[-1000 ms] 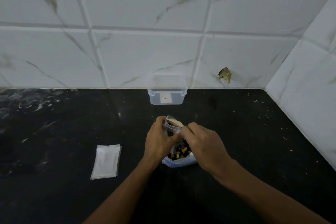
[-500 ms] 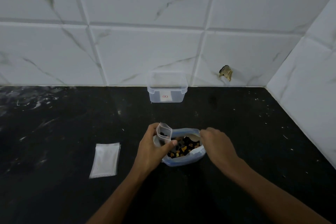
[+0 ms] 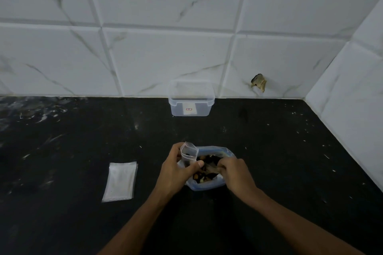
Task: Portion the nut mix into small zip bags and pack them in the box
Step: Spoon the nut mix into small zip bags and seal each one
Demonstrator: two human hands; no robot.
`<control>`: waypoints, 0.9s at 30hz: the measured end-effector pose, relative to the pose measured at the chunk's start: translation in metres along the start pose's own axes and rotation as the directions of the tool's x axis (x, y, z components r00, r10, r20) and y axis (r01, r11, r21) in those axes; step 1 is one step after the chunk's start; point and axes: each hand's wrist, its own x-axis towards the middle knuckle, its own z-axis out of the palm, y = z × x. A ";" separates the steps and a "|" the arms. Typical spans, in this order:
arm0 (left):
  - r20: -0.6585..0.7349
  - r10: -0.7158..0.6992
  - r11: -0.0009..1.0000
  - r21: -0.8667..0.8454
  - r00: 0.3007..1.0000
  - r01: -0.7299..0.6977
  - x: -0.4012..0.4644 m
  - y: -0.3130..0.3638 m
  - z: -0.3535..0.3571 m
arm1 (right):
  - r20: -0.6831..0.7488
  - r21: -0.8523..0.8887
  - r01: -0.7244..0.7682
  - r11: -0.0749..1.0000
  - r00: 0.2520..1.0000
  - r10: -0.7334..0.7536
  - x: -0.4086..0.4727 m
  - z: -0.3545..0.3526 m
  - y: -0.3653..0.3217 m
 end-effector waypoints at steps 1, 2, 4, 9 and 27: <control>0.002 0.004 1.000 0.006 1.000 -0.004 0.000 0.001 0.000 | 0.016 0.035 -0.013 0.999 1.000 0.013 0.001 0.004 -0.003; 0.004 0.006 1.000 0.011 1.000 -0.006 0.001 0.001 0.001 | 0.031 0.070 -0.037 0.997 0.999 0.035 0.003 0.008 -0.006; 0.008 0.005 1.000 0.025 1.000 -0.005 0.002 0.001 0.001 | 0.033 0.160 -0.088 0.983 0.996 0.084 0.008 0.012 -0.011; 0.014 -0.001 0.999 0.042 1.000 0.001 0.002 0.002 -0.001 | 0.116 0.322 -0.237 0.917 0.971 0.210 0.014 0.001 -0.008; -0.130 0.149 0.957 0.268 0.980 -0.110 0.020 0.016 0.011 | -0.072 0.607 -0.036 0.794 0.992 0.100 -0.018 -0.114 -0.031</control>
